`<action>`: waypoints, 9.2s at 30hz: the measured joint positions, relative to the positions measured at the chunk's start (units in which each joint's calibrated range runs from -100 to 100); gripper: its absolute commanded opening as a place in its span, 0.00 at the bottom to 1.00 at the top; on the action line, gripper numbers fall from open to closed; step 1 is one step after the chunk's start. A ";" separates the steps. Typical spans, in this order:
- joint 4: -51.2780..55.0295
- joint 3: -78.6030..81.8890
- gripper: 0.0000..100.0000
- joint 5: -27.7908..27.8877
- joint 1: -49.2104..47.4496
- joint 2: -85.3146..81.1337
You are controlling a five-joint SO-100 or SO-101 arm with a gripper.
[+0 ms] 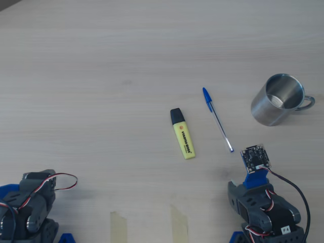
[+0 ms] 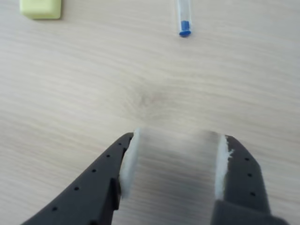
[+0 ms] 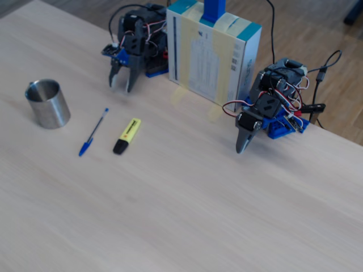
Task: Grab the blue pen and put it in the silver cup.
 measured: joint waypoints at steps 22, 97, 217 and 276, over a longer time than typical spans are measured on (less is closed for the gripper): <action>-31.49 -30.49 0.29 -4.05 0.65 51.39; -38.27 -71.63 0.02 -1.09 1.78 113.26; -111.47 -49.80 0.02 -0.78 27.75 106.11; -108.96 -42.67 0.16 1.66 27.10 100.21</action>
